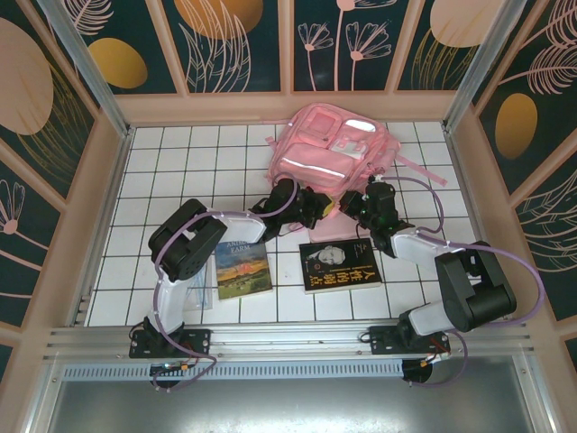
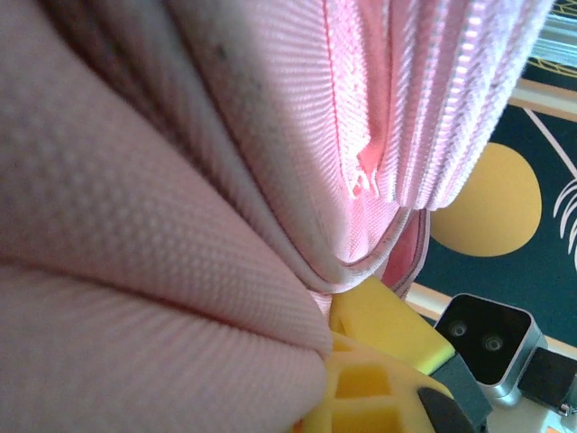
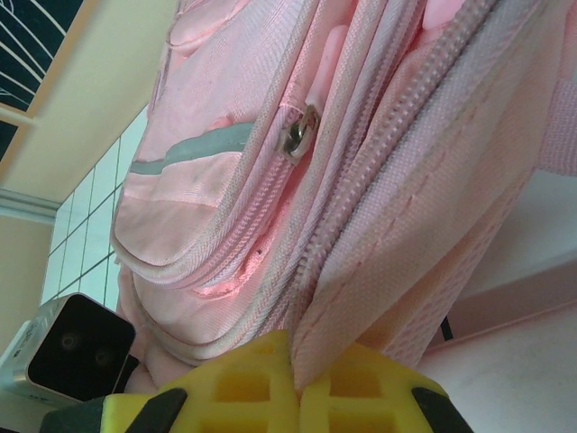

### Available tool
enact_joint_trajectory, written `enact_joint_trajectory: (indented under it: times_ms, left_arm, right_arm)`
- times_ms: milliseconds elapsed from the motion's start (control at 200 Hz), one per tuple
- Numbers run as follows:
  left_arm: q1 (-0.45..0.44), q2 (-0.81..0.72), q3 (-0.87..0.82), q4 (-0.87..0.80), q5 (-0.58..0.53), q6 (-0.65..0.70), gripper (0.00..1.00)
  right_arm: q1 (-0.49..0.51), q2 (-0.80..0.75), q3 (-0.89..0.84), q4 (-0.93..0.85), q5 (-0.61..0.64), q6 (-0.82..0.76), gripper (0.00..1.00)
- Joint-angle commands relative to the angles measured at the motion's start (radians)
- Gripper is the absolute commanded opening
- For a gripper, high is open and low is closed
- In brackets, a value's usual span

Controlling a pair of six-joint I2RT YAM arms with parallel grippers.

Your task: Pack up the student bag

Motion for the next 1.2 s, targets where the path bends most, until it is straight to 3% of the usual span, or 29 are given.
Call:
enact_joint_trajectory:
  times_ms: [0,145,360,530,590,620,820,910,1011,1196]
  left_arm:
    - [0.016,-0.026,-0.067,-0.087,-0.027,0.023,0.0]
    - [0.045,-0.079,-0.171,-0.104,0.076,0.092,0.03]
    - [0.096,-0.115,-0.125,-0.387,0.159,0.397,0.01]
    - [0.101,-0.108,0.01,-0.588,0.144,0.58,0.1]
    - [0.103,-0.112,0.022,-0.601,0.131,0.599,0.06]
    - [0.102,-0.114,0.023,-0.601,0.127,0.602,0.0]
    - [0.136,-0.122,0.034,-0.682,0.143,0.698,0.0]
    - [0.169,-0.129,0.079,-0.881,0.102,0.879,0.0]
    - [0.209,-0.143,0.112,-1.089,-0.022,1.067,0.0]
    - [0.245,-0.144,0.141,-1.256,-0.205,1.234,0.0]
  right_arm:
    - [0.007,-0.058,0.009,0.088,-0.007,-0.048,0.0]
    - [-0.028,-0.057,0.028,0.059,-0.008,-0.078,0.0]
    - [-0.065,-0.057,0.068,0.028,-0.02,-0.12,0.0]
    - [-0.065,-0.051,0.077,0.022,-0.023,-0.122,0.0]
    - [-0.065,-0.051,0.074,0.024,-0.023,-0.117,0.0]
    - [-0.064,-0.051,0.073,0.024,-0.023,-0.115,0.0]
    - [-0.07,-0.051,0.082,0.003,0.0,-0.142,0.0]
    - [-0.096,-0.055,0.092,-0.018,-0.002,-0.175,0.0]
    - [-0.132,-0.061,0.098,-0.022,-0.029,-0.221,0.0]
    - [-0.18,-0.026,0.143,-0.038,-0.066,-0.27,0.0]
